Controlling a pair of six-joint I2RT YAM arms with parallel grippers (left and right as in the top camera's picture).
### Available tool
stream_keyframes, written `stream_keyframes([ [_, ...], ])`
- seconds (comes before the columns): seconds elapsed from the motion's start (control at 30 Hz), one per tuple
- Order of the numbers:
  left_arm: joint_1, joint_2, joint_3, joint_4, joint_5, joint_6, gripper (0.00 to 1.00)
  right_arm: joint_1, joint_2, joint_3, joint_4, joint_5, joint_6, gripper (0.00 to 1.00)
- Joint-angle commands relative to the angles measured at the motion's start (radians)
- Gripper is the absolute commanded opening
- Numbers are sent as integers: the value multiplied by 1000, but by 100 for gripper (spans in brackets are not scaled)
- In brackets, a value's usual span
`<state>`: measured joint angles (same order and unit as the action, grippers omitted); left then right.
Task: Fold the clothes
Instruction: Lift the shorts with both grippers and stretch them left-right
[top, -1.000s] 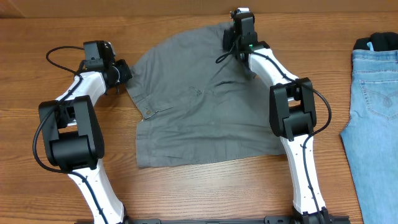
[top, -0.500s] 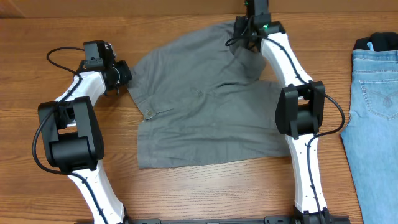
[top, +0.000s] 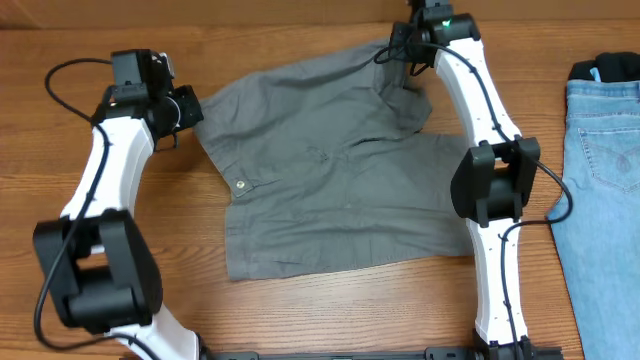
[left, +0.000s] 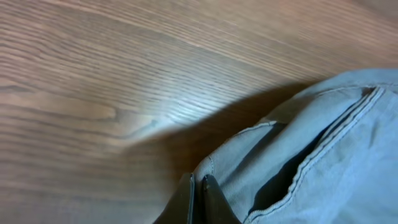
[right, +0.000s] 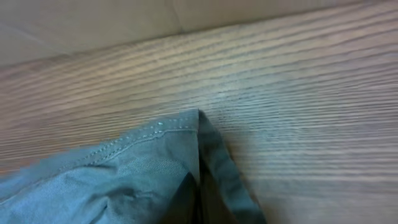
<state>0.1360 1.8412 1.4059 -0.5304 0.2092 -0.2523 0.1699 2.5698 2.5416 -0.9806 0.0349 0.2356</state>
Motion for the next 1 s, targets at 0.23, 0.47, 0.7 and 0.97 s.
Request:
stream_keyframes([
  [0.23, -7, -202, 1, -176, 6, 51, 4, -28, -230, 44, -171, 75, 4, 4],
  [0.47, -7, -280, 1, -352, 50, 56, 4, -66, -274, 44, -383, 77, 20, 4],
  [0.7, -8, -316, 1, -525, 128, 73, 4, -114, -316, 44, -587, 65, 80, 4],
  [0.97, -12, -315, -1, -698, 182, 110, 4, -137, -399, 44, -713, 11, 114, 4],
])
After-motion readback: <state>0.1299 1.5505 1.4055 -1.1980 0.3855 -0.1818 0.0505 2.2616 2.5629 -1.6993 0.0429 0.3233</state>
